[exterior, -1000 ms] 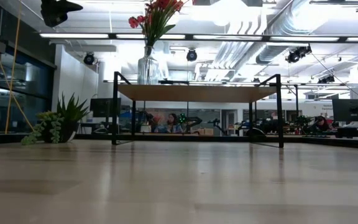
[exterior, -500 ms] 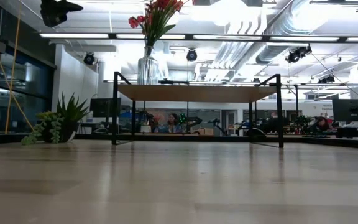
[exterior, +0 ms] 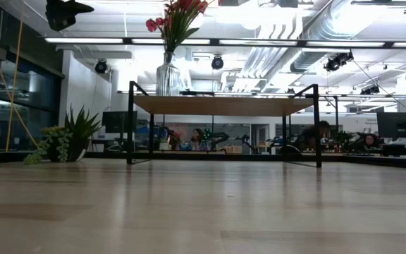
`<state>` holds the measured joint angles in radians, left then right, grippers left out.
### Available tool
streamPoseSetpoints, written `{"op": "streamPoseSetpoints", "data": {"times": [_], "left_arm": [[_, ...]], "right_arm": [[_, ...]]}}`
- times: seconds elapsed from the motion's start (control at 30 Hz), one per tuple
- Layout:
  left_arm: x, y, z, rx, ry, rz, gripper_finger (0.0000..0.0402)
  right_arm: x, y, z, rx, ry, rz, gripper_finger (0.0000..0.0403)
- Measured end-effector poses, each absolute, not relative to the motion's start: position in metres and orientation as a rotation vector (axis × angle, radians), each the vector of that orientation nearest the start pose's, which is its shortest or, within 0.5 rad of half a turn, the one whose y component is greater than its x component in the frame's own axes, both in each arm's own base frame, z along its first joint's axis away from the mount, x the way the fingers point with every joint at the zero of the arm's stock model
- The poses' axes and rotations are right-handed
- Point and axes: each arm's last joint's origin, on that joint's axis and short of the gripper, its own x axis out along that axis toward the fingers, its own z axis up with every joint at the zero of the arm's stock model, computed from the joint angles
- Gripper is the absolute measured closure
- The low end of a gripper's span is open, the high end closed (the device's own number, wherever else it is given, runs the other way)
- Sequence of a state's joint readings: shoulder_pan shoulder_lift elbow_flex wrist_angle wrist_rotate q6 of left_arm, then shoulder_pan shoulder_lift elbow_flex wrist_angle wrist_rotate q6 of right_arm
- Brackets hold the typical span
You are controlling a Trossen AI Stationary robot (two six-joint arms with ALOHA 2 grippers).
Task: Pick and place flowers into a vace then onto a shelf
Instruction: Put the transparent vase on the shelf
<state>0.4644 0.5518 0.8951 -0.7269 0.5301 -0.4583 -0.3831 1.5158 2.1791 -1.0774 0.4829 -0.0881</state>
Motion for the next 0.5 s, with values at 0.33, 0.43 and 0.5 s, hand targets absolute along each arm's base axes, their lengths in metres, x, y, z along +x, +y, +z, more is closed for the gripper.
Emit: {"op": "streamPoseSetpoints", "data": {"times": [0.33,0.43,0.5], "left_arm": [[0.088,0.028,0.346,-0.639,0.35,0.013,0.0037],[0.088,0.028,0.345,-0.644,0.356,0.014,0.0037],[0.088,0.028,0.345,-0.654,0.358,0.014,0.0037]], "right_arm": [[0.251,-0.151,0.465,0.016,0.531,-0.744,0.0159],[0.254,-0.157,0.447,0.039,0.49,-0.735,0.0159],[0.251,-0.158,0.435,0.055,0.475,-0.745,0.0159]]}}
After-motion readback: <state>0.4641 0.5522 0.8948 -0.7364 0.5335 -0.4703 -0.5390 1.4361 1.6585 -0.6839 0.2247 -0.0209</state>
